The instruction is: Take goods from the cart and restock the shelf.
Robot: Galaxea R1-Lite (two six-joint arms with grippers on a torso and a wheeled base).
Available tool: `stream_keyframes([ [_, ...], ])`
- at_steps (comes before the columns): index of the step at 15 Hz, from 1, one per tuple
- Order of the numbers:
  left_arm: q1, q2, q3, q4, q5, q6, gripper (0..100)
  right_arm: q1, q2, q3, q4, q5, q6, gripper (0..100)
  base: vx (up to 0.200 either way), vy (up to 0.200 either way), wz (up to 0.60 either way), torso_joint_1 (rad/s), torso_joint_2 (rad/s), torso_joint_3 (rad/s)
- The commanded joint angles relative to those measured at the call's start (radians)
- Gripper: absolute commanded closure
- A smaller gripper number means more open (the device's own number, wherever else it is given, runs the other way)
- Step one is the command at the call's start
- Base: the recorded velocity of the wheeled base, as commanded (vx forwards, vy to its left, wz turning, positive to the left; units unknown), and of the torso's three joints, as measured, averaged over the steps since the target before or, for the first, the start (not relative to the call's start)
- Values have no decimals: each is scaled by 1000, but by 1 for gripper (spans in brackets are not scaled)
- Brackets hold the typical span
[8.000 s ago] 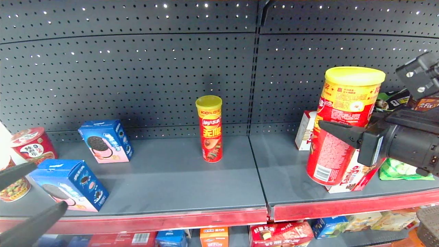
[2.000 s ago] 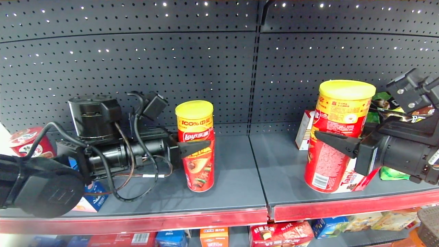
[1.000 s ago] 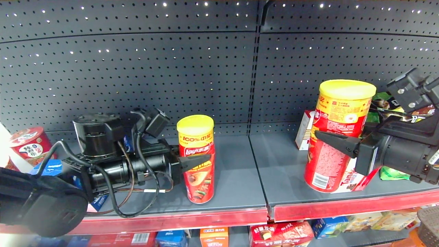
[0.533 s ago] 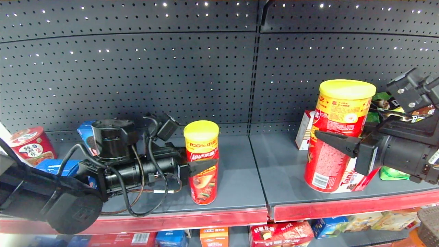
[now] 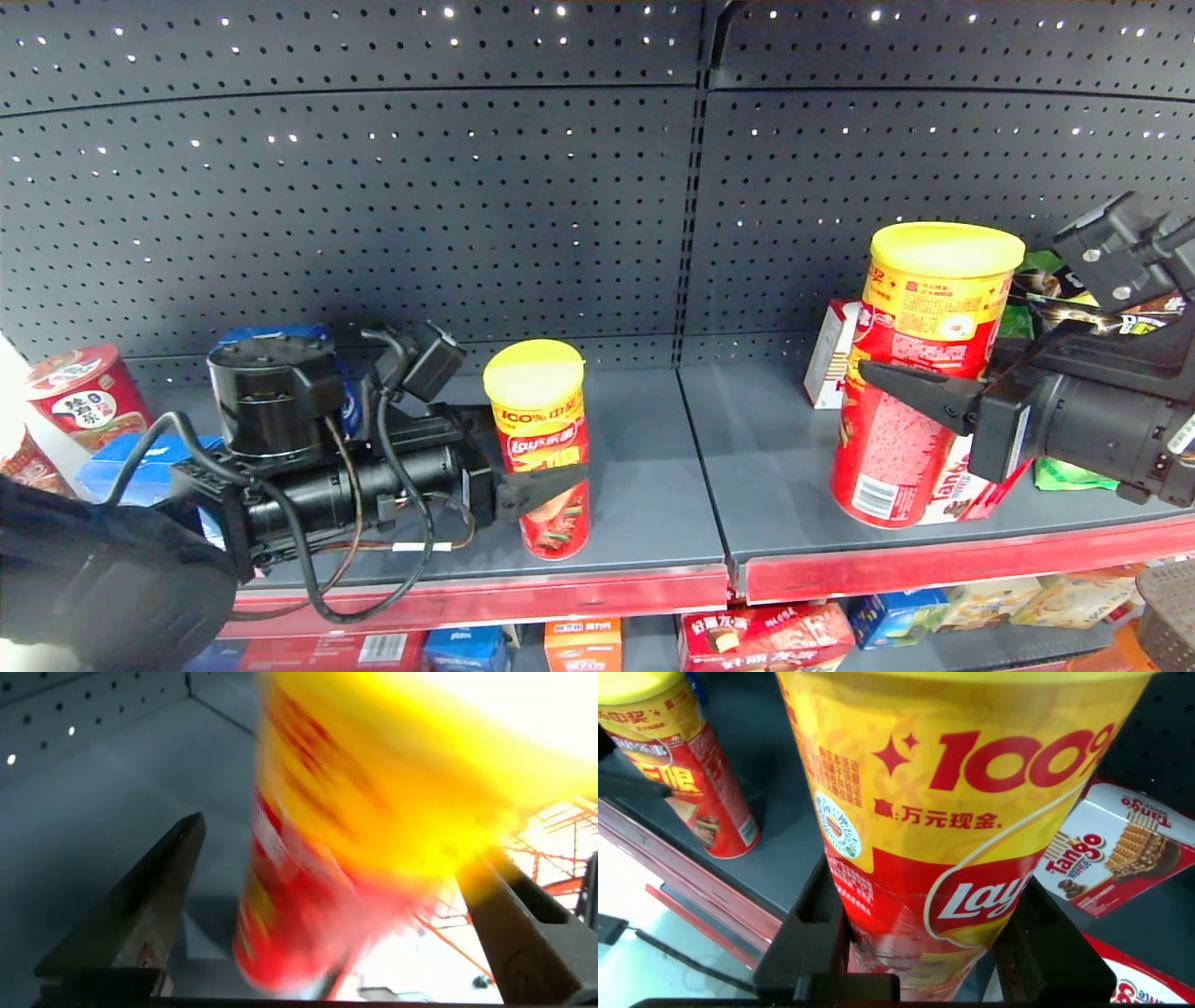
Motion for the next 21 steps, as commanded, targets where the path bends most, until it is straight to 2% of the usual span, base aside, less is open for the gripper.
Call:
stream_keyframes([
  [1, 7, -81, 62, 0, 2, -2, 0, 1, -6, 4, 0, 0, 0, 100, 0, 0, 0, 0, 0, 0],
  [3, 11, -134, 115, 0, 3, 0, 0, 1, -14, 9, 1, 0, 0, 100, 0, 0, 0, 0, 0, 0],
  [4, 33, -184, 144, 0, 5, 0, 0, 1, -17, 9, 1, -1, 0, 100, 0, 0, 0, 0, 0, 0],
  [6, 93, -282, 185, 2, 5, -3, 0, -12, -25, 10, 1, -1, 0, 100, 0, 0, 0, 0, 0, 0],
  [8, 197, -382, 214, 6, 19, -6, 0, -16, -25, 16, 1, 0, 0, 100, 0, 0, 0, 0, 0, 0],
  [9, 209, -396, 214, 8, 40, -6, 0, -16, -23, 16, 1, 0, 0, 100, 0, 0, 0, 0, 0, 0],
  [10, 212, -450, 216, 15, 244, -2, 0, -18, -17, 15, 0, -1, 0, 100, 0, 0, 0, 0, 0, 0],
  [11, 185, -486, 225, 18, 394, 0, 0, -19, -14, 13, 0, -1, 0, 100, 0, 0, 0, 0, 0, 0],
  [12, 179, -493, 228, 20, 414, 1, 0, -19, -14, 12, 0, -1, 0, 100, 0, 0, 0, 0, 0, 0],
  [13, 180, -594, 317, 32, 554, 12, 0, -19, -14, 10, -3, -1, 0, 100, 0, 0, 0, 0, 0, 0],
  [14, 254, -684, 398, 46, 560, 43, 0, -19, -14, 9, -11, -1, 0, 100, 0, 0, 0, 0, 0, 0],
  [15, 297, -793, 487, 66, 565, 61, 0, -21, -17, 10, -15, -1, 0, 100, 0, 0, 0, 0, 0, 0],
  [16, 303, -919, 563, 109, 602, 61, 0, -30, -17, 12, -17, 0, 0, 100, 0, 0, 0, 0, 0, 0],
  [17, 303, -994, 593, 158, 645, 61, 0, -33, -17, 15, -26, 0, 0, 100, 0, 0, 0, 0, 0, 0],
  [18, 303, -1177, 590, 387, 721, 53, 0, -35, -14, 16, -38, 0, 0, 100, 0, 0, 0, 0, 0, 0],
  [19, 304, -1321, 587, 562, 749, 53, 0, -35, -11, 13, -38, 0, 0, 100, 0, 0, 0, 0, 0, 0],
  [21, 306, -1528, 593, 762, 787, 63, 0, -35, -2, 10, -41, 0, 0, 100, 0, 0, 0, 0, 0, 0],
])
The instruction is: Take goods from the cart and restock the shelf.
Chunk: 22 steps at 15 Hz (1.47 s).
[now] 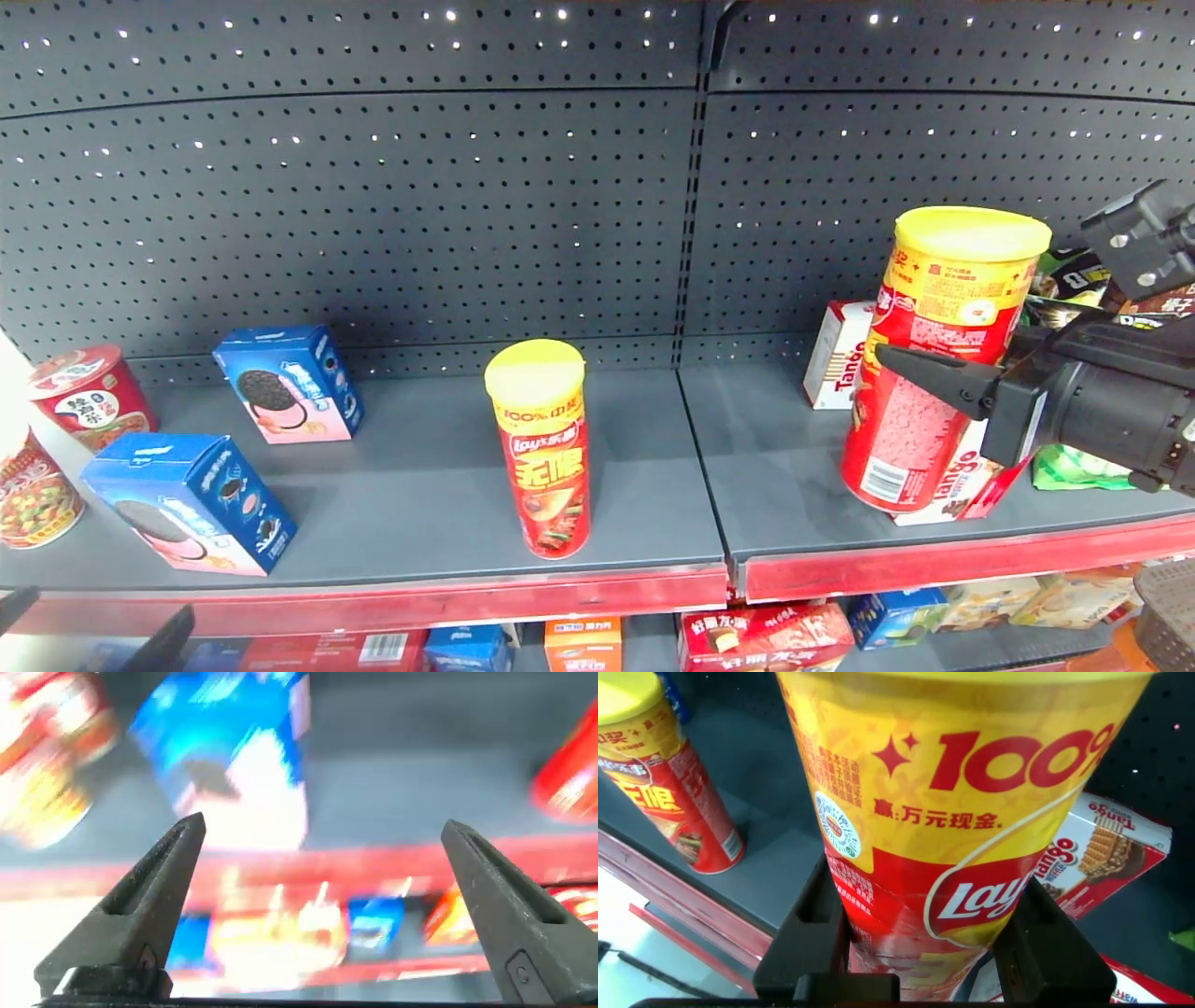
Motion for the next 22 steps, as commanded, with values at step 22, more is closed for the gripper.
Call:
stream_keyframes([
  [22, 78, -617, 33, 463, -157, -9, 0, -10, 27, 35, -35, 36, -17, 100, 0, 0, 0, 0, 0, 0],
])
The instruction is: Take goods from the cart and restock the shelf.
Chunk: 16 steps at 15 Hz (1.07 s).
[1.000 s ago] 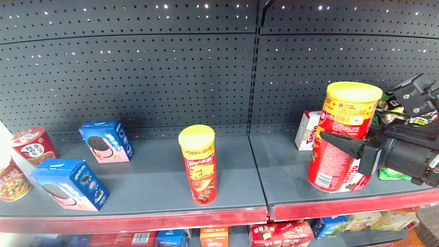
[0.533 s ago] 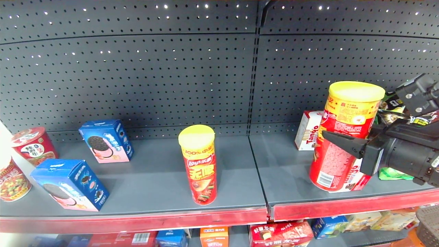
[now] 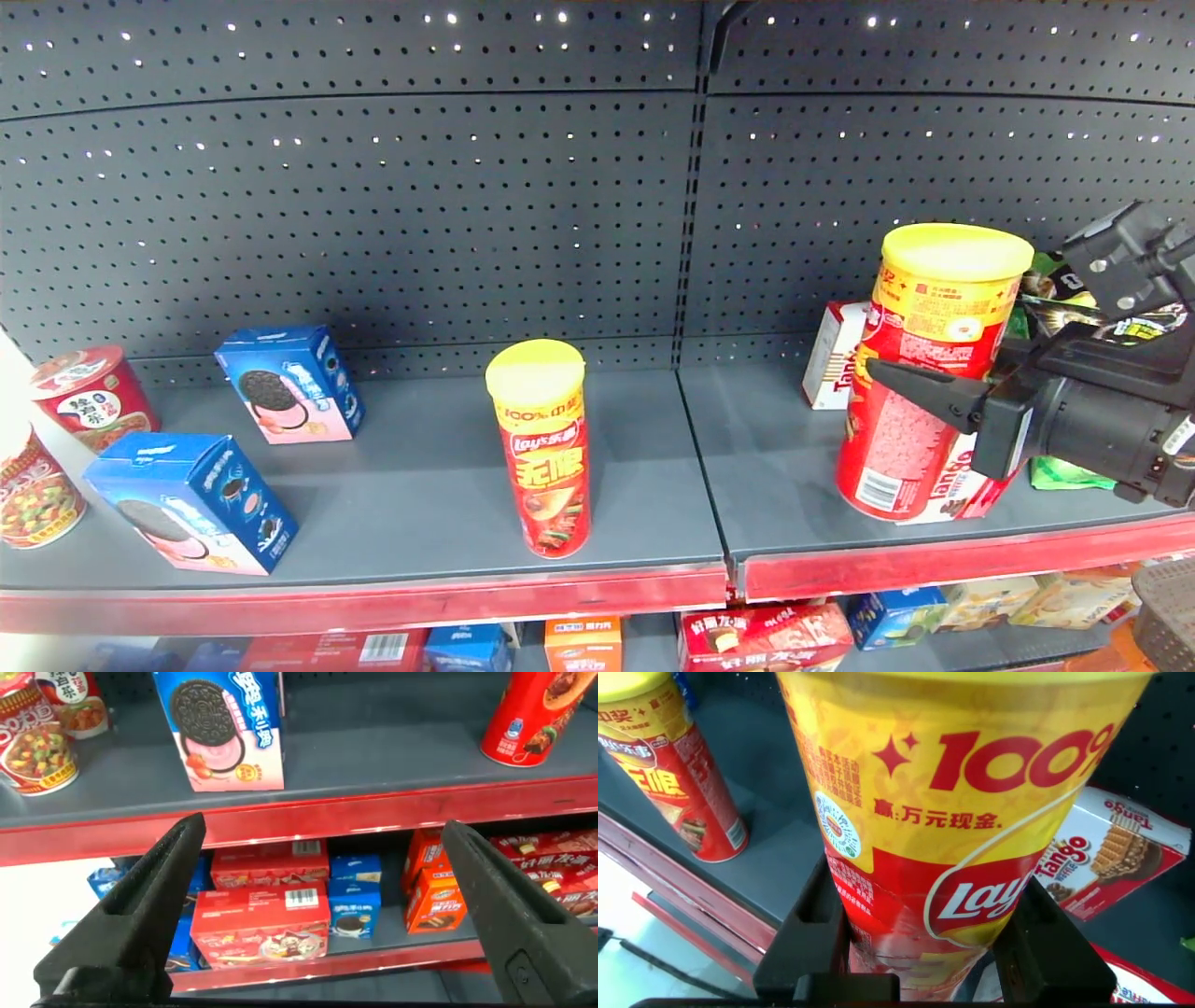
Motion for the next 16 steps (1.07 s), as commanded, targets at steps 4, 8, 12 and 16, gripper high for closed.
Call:
stream_keyframes([
  [4, 0, 6, 0, 0, 0, 0, 0, 2, 87, -12, -58, 8, -34, 100, 0, 0, 0, 0, 0, 0],
  [8, 0, 6, 0, 0, 0, 0, 0, 4, 123, -22, -58, 8, -31, 100, 0, 0, 0, 0, 0, 0],
  [12, 0, 6, 0, 0, 0, 0, 0, 12, 231, -118, -68, -38, -31, 100, 0, 0, 0, 0, 0, 0],
  [16, 0, 6, 0, 0, 0, 0, 0, 58, 373, -170, -213, -48, 87, 100, 0, 0, 0, 0, 0, 0],
])
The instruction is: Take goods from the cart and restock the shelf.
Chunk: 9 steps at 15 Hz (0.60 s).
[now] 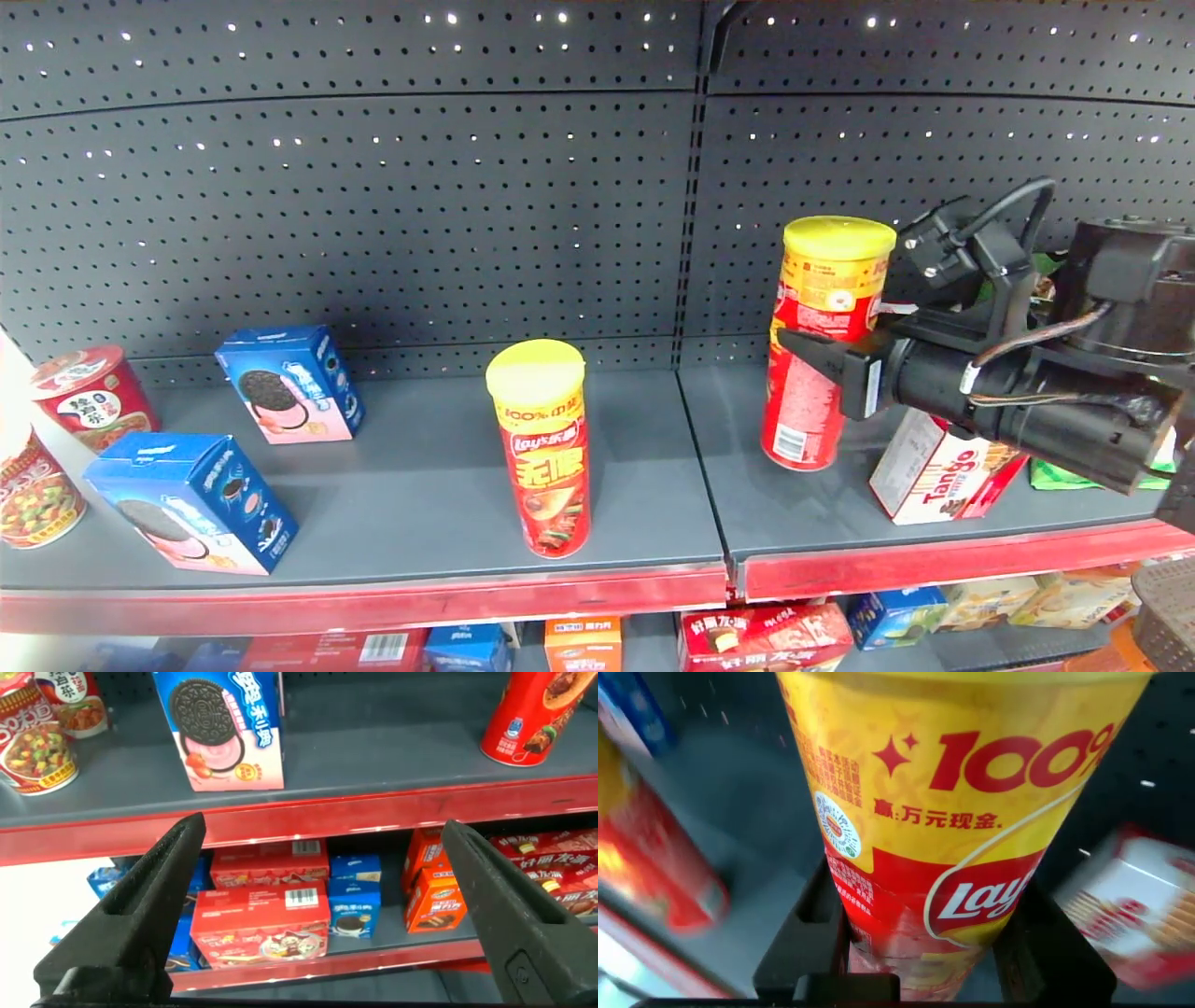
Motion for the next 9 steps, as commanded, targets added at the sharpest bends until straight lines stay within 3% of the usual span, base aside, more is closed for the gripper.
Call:
stream_keyframes([
  [1, 0, 5, 0, 0, 0, 0, 0, 43, 128, -29, -94, -11, 72, 100, 0, 0, 0, 0, 0, 0],
  [5, 0, 5, 0, 0, 0, 0, 0, 93, 230, -36, -246, -7, 99, 100, 0, 0, 0, 0, 0, 0],
  [9, 0, 5, 0, 0, 0, 0, 0, 111, 353, -199, -243, -20, 99, 100, 0, 0, 0, 0, 0, 0],
])
